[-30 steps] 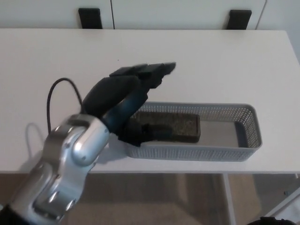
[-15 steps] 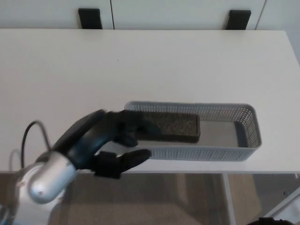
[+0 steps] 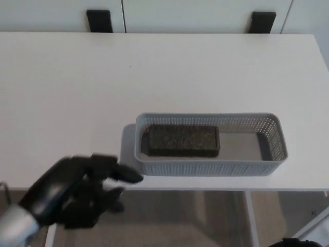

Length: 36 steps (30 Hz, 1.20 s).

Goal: The robot walks towards a desk on which an eraser is kept on the left hand side and a container is kept on the right hand side. The robot picks up the eraser using its left hand and places it in the container.

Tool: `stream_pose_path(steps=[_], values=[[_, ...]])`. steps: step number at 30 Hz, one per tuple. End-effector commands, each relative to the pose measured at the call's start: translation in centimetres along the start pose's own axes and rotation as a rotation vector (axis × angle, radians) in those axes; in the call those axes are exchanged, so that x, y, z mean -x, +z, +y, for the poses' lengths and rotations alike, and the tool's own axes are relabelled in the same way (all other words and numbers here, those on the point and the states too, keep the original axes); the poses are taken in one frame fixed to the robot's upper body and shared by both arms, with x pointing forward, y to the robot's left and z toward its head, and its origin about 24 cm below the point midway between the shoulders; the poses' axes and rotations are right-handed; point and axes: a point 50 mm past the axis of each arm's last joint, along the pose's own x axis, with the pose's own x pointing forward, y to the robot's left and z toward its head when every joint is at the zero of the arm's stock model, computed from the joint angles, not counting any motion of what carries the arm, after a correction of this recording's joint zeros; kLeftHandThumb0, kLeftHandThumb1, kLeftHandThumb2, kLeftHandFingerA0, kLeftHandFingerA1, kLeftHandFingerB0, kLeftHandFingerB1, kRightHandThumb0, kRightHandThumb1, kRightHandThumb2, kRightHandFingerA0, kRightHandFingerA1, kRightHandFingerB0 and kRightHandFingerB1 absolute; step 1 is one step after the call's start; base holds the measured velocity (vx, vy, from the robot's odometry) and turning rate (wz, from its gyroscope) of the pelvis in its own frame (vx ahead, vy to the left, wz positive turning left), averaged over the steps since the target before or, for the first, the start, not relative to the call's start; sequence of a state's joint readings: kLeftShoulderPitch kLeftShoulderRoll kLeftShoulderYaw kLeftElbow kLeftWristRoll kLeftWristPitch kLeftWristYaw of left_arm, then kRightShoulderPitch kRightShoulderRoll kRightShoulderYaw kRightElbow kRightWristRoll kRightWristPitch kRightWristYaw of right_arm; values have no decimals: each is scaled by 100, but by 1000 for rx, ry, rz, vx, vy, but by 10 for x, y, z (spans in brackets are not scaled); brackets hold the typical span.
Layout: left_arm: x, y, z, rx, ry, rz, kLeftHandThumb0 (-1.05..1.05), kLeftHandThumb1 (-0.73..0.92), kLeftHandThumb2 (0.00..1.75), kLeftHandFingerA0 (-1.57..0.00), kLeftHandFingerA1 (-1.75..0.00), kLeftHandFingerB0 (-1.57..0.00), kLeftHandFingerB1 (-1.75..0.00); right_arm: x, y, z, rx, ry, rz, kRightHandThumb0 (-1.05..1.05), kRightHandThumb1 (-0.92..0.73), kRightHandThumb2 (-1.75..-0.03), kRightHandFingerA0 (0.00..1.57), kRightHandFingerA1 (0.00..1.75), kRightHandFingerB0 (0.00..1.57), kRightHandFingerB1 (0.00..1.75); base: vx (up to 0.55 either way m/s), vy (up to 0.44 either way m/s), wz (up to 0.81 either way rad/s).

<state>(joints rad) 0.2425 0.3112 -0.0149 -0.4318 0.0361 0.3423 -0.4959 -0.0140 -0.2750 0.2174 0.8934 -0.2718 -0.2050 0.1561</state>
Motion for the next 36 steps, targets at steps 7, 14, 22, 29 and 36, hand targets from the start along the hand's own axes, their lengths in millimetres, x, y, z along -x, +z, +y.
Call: stream_pose_path(steps=[7,14,22,29,36], values=[[139,-22,23,780,-735,-657,-84,83,66,-108,-56,-86,-47,4,-14,-3,-2,-13,61,-38,-51,-54,53,48,49,44,0,0,0],[113,-59,21,329,-619,-7,-81,86,67,-87,-47,-69,-42,6,-19,0,-13,-15,62,-38,-51,-54,52,49,49,45,0,0,0],[59,-160,8,-301,-238,662,-81,85,66,-25,-38,-24,-30,10,-24,10,-31,-12,63,-40,-51,-54,51,49,47,45,0,0,0],[80,-213,29,-283,165,959,-82,69,104,-1,-26,-11,-30,8,-20,-1,-68,-67,50,-42,-52,-55,48,47,42,43,0,0,0],[104,-222,48,94,331,960,-81,66,99,-9,-44,-4,-37,7,-19,-6,-66,-78,51,-50,-54,-56,45,47,37,42,0,0,0]])
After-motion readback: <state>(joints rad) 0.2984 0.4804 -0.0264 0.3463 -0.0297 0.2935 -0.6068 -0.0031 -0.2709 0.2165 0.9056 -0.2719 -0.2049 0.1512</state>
